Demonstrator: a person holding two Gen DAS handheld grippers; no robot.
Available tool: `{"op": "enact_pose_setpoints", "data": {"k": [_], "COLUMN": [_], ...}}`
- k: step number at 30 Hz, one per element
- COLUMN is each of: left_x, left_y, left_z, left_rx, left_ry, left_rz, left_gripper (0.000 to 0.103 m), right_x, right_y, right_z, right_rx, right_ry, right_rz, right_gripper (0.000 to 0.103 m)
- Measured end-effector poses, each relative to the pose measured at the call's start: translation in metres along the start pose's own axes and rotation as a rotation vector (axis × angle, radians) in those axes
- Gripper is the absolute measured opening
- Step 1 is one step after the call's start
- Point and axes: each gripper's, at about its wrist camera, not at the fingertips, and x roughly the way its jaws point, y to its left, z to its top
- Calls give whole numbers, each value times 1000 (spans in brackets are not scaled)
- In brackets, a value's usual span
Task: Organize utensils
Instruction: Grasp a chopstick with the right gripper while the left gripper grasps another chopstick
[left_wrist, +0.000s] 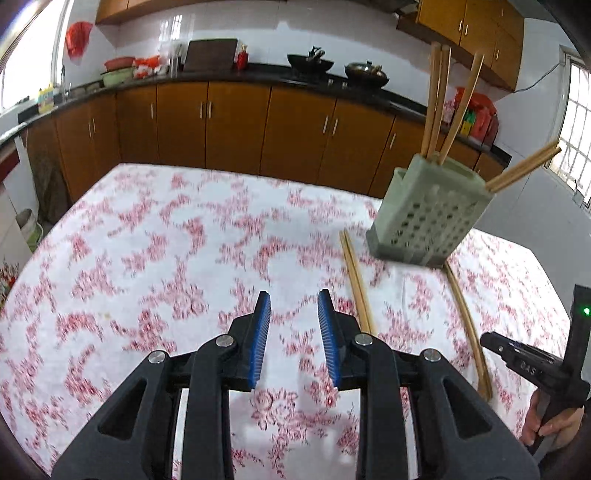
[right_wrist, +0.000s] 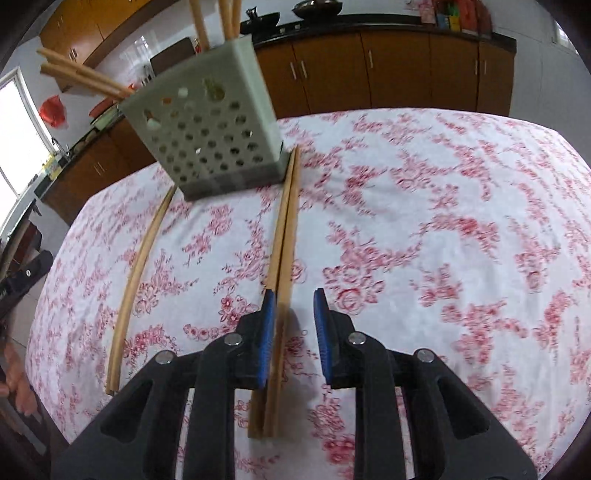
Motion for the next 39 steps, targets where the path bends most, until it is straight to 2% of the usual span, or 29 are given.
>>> {"op": "enact_pose_setpoints", "data": {"k": [5,8,10,14,22,28,34,39], "left_x": [7,12,15,21,39,49,51,53], "left_y": [-1,-7,-11,-23,-42,-52,-48,-52], "left_z": [-7,-10,-13,-21,-35,-42,-39,-40], "left_rx": [2,8,13,39,78,113,111,132], "left_ry": [24,44,56,87,162,197,194,188], "left_rz": [-28,-60,-78,-117,-157,-123,-72,-58], "left_gripper": [28,28,28,27,27,21,20,20], "right_x": [0,1,0,-3,-7,-5,-7,-5], "right_y": [1,1,-4,-28,-36,-35,-36,-34], "right_z": [1,2,2,7,3,2,1,1], "right_rx": [-40,-70,-65,21,15,16,17,12], "right_ry": [-7,-11,-22,-48,-62,-63,-64,-62], "right_rz": [-41,-83,-130,-204,-232,-227,-228,-230], "right_gripper": [17,8,8,8,8,8,8,9]}}
